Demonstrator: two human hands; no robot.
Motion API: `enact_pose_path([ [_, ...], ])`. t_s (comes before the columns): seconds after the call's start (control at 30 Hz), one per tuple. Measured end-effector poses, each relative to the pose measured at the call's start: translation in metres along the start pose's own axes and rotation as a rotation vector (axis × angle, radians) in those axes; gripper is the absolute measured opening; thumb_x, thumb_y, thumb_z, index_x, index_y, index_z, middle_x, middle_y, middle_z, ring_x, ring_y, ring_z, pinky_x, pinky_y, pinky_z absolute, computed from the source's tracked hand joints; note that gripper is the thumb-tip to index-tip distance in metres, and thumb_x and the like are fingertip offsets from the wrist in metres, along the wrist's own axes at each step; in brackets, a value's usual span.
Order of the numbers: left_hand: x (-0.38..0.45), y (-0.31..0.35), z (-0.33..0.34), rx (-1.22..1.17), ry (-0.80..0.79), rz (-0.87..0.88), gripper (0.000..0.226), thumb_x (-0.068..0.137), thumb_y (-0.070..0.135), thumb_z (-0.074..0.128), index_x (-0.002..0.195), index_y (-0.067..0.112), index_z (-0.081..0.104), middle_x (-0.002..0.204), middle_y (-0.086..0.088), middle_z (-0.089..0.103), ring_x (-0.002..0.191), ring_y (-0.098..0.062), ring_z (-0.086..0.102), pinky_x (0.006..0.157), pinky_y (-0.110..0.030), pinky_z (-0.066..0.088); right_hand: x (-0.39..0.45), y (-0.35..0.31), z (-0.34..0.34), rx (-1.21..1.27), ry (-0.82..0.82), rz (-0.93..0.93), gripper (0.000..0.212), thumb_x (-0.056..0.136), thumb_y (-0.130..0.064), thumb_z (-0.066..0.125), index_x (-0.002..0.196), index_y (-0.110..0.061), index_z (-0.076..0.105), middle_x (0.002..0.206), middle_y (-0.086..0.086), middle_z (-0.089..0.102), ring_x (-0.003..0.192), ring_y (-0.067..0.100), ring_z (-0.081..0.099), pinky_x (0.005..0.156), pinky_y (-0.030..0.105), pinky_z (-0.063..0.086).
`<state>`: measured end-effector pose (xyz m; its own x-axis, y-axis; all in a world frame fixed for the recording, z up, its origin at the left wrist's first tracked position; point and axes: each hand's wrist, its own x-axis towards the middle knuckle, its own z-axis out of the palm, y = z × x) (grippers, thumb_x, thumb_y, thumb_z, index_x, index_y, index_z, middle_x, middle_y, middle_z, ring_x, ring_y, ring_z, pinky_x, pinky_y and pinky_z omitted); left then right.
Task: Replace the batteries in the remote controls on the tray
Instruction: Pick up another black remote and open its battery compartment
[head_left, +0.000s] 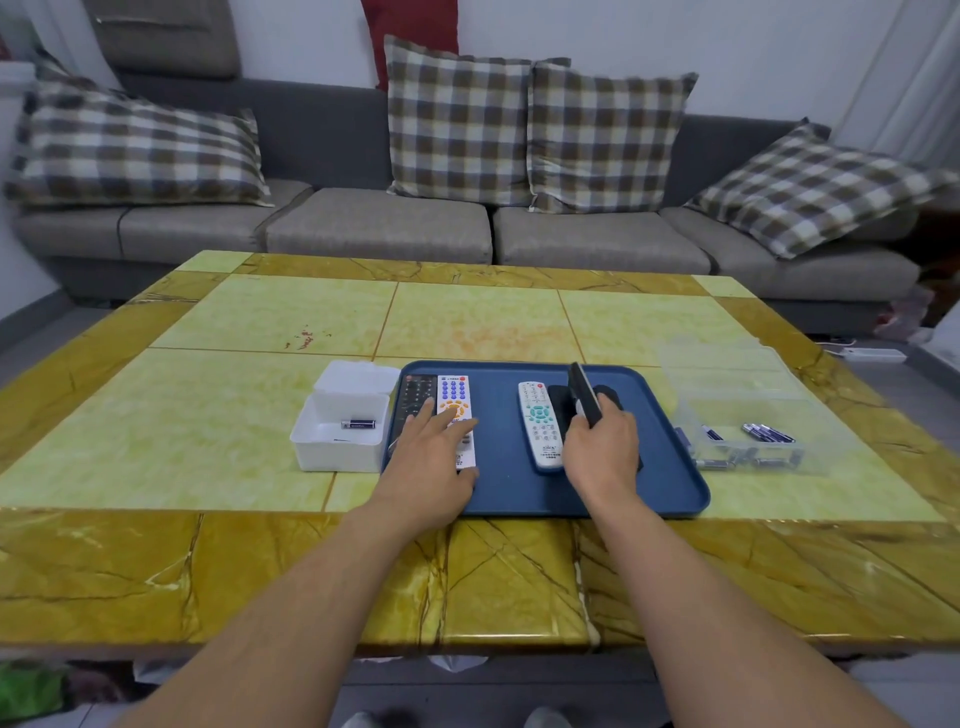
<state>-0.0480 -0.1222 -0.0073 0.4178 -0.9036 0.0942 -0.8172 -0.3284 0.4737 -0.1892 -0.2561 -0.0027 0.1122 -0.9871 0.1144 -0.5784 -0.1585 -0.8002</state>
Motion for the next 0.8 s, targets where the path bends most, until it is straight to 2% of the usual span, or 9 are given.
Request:
enact_pose_path([
  [0.1,0.001,0.005,0.001,-0.043,0.021,0.006,0.065,0.095,0.029,0.062,0.154,0.024,0.036,0.165,0.0,0.024,0.156,-0.018,0.001,0.124,-0.033,-0.002,0.001,0.005,0.001,0.042,-0.025,0.063,0.037,0.098,-0.022,0.047,0.133,-0.015,0.058,0.116,0.011,0.06,0.105,0.031,0.06,0.09,0.048,0.054],
  [0.2,0.0,0.01,0.001,-0.103,0.043,0.01,0.062,0.097,0.026,0.061,0.154,0.024,0.037,0.165,0.002,0.025,0.155,-0.016,0.001,0.124,-0.033,0.001,-0.002,0.002,-0.004,0.088,0.001,0.04,0.031,0.099,-0.025,0.048,0.127,-0.02,0.062,0.11,0.007,0.063,0.101,0.027,0.06,0.086,0.042,0.053],
  [0.3,0.0,0.014,0.001,-0.267,0.072,-0.032,0.052,0.102,0.027,0.055,0.151,0.025,0.041,0.163,0.002,0.03,0.155,-0.014,0.006,0.126,-0.038,0.01,-0.01,-0.008,-0.013,0.229,-0.007,-0.017,0.016,0.102,-0.031,0.05,0.113,-0.028,0.062,0.098,-0.003,0.064,0.089,0.016,0.063,0.069,0.031,0.049],
  [0.37,0.002,0.018,-0.002,-0.431,0.102,-0.112,0.044,0.103,0.036,0.051,0.147,0.028,0.048,0.161,0.0,0.035,0.153,-0.017,0.018,0.123,-0.043,0.02,-0.018,-0.02,-0.017,0.457,-0.107,0.032,0.014,0.099,-0.031,0.057,0.113,-0.032,0.058,0.098,-0.01,0.066,0.082,0.009,0.066,0.067,0.026,0.051],
  [0.43,0.004,0.022,-0.007,-0.59,0.135,-0.174,0.04,0.103,0.046,0.047,0.139,0.03,0.056,0.149,0.002,0.051,0.141,-0.017,0.041,0.117,-0.043,0.034,-0.025,-0.031,-0.018,0.652,-0.265,0.126,0.021,0.096,-0.026,0.064,0.116,-0.022,0.059,0.101,-0.007,0.069,0.08,0.011,0.068,0.068,0.026,0.051],
  [0.5,0.004,0.029,-0.015,-0.806,0.14,-0.225,0.04,0.102,0.052,0.044,0.13,0.029,0.063,0.129,0.011,0.064,0.122,-0.008,0.056,0.105,-0.032,0.042,-0.032,-0.04,-0.016,0.782,-0.407,0.155,0.025,0.095,-0.018,0.066,0.119,-0.012,0.062,0.103,0.002,0.072,0.078,0.016,0.068,0.068,0.027,0.05],
  [0.57,0.002,0.034,-0.021,-0.999,0.148,-0.269,0.038,0.101,0.053,0.048,0.119,0.028,0.069,0.115,0.014,0.07,0.111,-0.004,0.061,0.096,-0.026,0.045,-0.04,-0.044,-0.016,0.868,-0.51,0.153,0.024,0.094,-0.014,0.068,0.117,-0.007,0.067,0.104,0.008,0.073,0.079,0.02,0.067,0.07,0.028,0.051],
  [0.7,0.003,0.03,-0.023,-1.255,0.238,-0.242,0.044,0.082,0.054,0.066,0.109,0.02,0.073,0.11,-0.013,0.074,0.114,-0.025,0.067,0.108,-0.052,0.044,-0.052,-0.049,-0.012,0.914,-0.517,0.243,0.03,0.083,-0.015,0.08,0.11,-0.005,0.069,0.096,0.013,0.076,0.073,0.024,0.068,0.068,0.027,0.055],
  [0.8,0.001,0.026,-0.024,-1.295,0.245,-0.232,0.034,0.09,0.033,0.071,0.112,0.007,0.069,0.11,-0.02,0.073,0.112,-0.033,0.068,0.108,-0.052,0.046,-0.054,-0.05,-0.01,0.938,-0.472,0.34,0.037,0.075,-0.017,0.087,0.104,-0.003,0.07,0.091,0.012,0.077,0.072,0.024,0.068,0.069,0.027,0.056],
])
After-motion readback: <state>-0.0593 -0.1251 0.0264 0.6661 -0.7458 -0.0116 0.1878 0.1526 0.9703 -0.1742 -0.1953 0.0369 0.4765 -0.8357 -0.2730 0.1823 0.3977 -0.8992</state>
